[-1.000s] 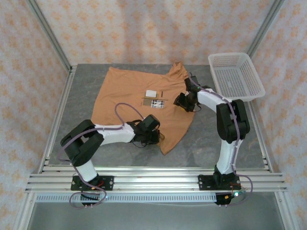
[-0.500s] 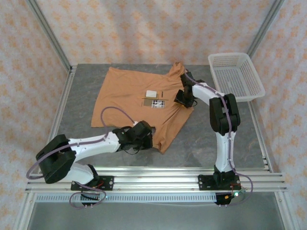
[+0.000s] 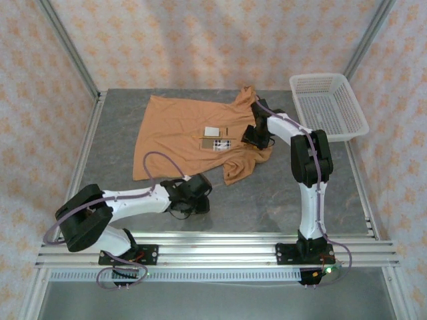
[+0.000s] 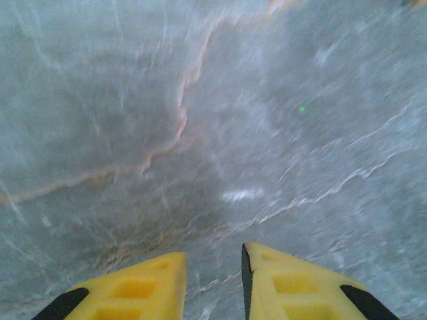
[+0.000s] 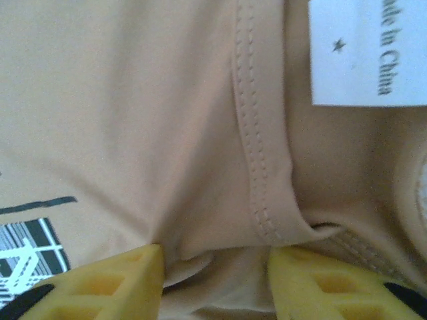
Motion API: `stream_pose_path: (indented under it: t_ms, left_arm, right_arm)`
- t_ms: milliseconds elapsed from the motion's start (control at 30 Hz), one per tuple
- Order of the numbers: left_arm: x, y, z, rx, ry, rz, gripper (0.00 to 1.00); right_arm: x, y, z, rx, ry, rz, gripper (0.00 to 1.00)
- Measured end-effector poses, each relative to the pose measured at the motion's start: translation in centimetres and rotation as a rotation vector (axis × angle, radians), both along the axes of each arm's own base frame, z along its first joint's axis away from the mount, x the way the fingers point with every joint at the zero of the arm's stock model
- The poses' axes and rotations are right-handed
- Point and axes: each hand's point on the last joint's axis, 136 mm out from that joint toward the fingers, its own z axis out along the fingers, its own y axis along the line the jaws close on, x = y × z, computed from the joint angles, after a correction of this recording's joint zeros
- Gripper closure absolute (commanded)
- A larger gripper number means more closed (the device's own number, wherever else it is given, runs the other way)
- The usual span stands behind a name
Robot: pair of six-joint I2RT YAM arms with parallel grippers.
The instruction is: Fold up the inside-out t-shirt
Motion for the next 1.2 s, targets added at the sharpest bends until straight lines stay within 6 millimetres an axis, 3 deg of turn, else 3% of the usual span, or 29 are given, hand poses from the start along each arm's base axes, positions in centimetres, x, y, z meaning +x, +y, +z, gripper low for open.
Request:
stream_pose_path:
  t_ms: [167, 300, 400, 467, 600, 667, 800, 933, 1067, 1200]
  left_arm:
    - [5.8, 1.5, 3.7, -0.044, -0.078, 0.064, 0.70]
    - [11.9, 7.1, 5.5, -0.068, -0.129, 0.210, 0.72]
    - [14.7, 12.2, 4.6, -0.060, -0.108, 0.328, 0.72]
    - [15.6, 14.8, 3.2, -0.060, -0.069, 0.383, 0.72]
    - [16.6, 17.9, 1.1, -0.083, 0.000, 0.453, 0.74]
    - [17.3, 19.0, 0.7, -0.111, 0.013, 0.486, 0.74]
    - [18.8, 20.6, 0.9, -0.148, 0.010, 0.528, 0.75]
    - [20.3, 20.8, 2.0, -0.172, -0.030, 0.529, 0.74]
    - [20.8, 21.1, 1.6, -0.179, -0.034, 0.544, 0.77]
    - [20.9, 23.1, -1.3, -0.167, 0.022, 0.599, 0.78]
  right_arm:
    - [-2.0, 0.3, 1.3, 0.012, 0.020, 0.035, 0.42]
    - [-4.0, -0.3, 4.9, 0.018, -0.028, 0.040, 0.47]
    - [-6.4, -0.7, 7.4, 0.053, -0.083, 0.035, 0.60]
    - [-8.4, -0.7, 7.9, 0.084, -0.099, 0.032, 0.68]
    - [-11.9, 0.7, 5.8, 0.116, -0.052, 0.055, 0.82]
    - [-12.8, 1.9, 4.4, 0.120, -0.016, 0.075, 0.85]
    - [-13.2, 4.5, 2.2, 0.121, 0.019, 0.117, 0.86]
    - [-12.9, 6.4, 0.3, 0.114, 0.044, 0.144, 0.90]
    - [-12.9, 6.6, -0.9, 0.109, 0.068, 0.144, 0.92]
    - [-14.0, 6.0, -0.9, 0.092, 0.076, 0.172, 0.91]
